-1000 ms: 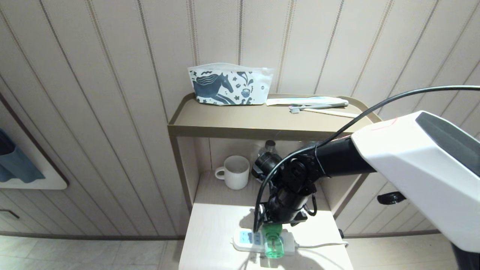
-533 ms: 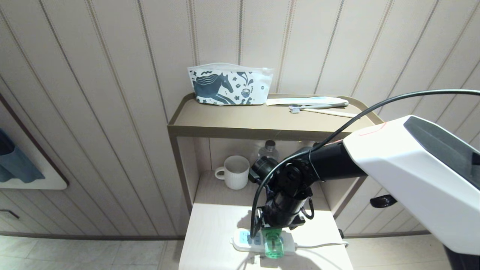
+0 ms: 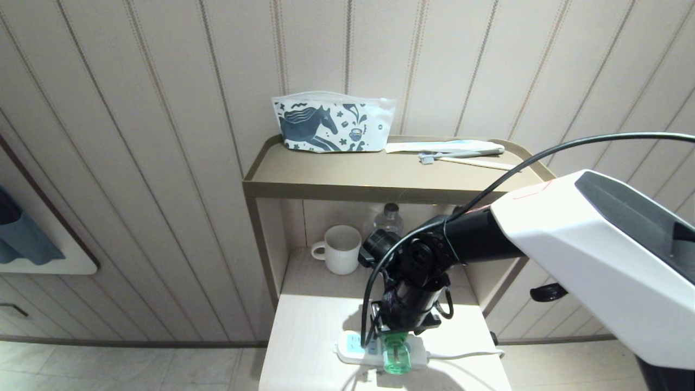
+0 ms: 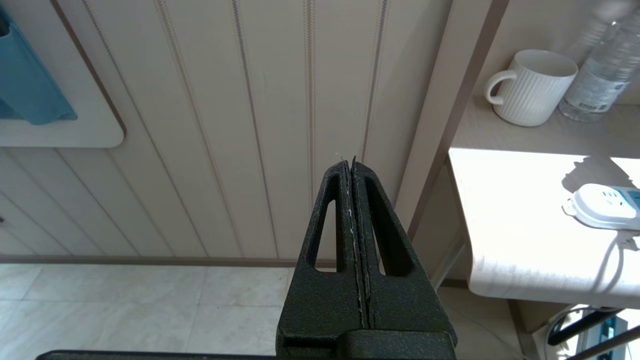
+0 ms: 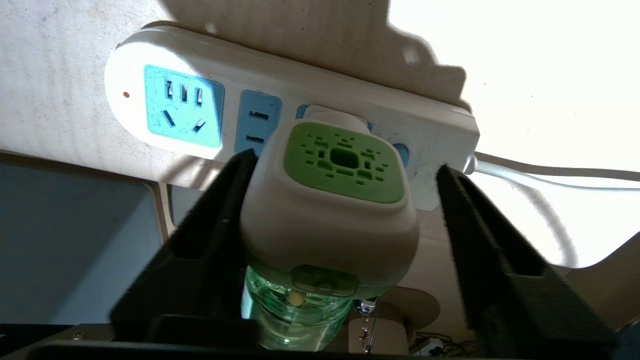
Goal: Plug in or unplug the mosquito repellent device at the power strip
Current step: Hold the socket with your left hand and unplug it with your right hand
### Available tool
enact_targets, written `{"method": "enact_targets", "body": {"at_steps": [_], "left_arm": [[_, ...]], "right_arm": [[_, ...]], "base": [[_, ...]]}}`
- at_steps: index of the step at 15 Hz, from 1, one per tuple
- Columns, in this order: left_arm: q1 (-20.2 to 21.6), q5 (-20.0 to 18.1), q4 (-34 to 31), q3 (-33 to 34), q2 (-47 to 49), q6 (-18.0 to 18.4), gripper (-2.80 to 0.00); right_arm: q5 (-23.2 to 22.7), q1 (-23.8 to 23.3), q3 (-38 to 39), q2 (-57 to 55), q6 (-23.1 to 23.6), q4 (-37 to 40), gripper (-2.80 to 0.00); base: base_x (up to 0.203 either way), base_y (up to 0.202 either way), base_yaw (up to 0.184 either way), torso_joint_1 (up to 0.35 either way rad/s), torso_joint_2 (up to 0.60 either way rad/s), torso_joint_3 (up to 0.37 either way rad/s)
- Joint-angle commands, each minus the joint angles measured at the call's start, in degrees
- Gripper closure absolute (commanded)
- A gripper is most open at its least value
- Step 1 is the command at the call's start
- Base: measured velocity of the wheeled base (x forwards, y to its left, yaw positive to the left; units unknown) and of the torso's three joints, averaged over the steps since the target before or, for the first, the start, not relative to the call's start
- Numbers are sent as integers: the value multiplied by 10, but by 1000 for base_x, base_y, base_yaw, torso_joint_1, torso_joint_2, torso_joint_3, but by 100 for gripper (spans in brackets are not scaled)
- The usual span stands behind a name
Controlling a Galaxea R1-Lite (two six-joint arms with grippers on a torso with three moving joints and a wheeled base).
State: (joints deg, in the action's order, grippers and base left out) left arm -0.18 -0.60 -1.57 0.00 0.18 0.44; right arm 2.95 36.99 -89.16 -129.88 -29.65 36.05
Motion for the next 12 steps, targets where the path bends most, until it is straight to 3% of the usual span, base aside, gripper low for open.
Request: {"method": "enact_targets", "body": {"at_steps": [1, 10, 12], "left_arm": [[0, 0, 0, 0, 0, 0, 0], [0, 1, 2, -1, 0, 4, 0], [0, -1, -2, -44, 5, 5, 0]], "right_arm": [[1, 1, 1, 1, -2, 2, 0], [0, 5, 9, 8, -3, 3, 0], [0, 5, 15, 16, -3, 3, 0]], "base": [[0, 0, 0, 0, 0, 0], [0, 0, 0, 0, 0, 0], [0, 0, 0, 0, 0, 0]]}}
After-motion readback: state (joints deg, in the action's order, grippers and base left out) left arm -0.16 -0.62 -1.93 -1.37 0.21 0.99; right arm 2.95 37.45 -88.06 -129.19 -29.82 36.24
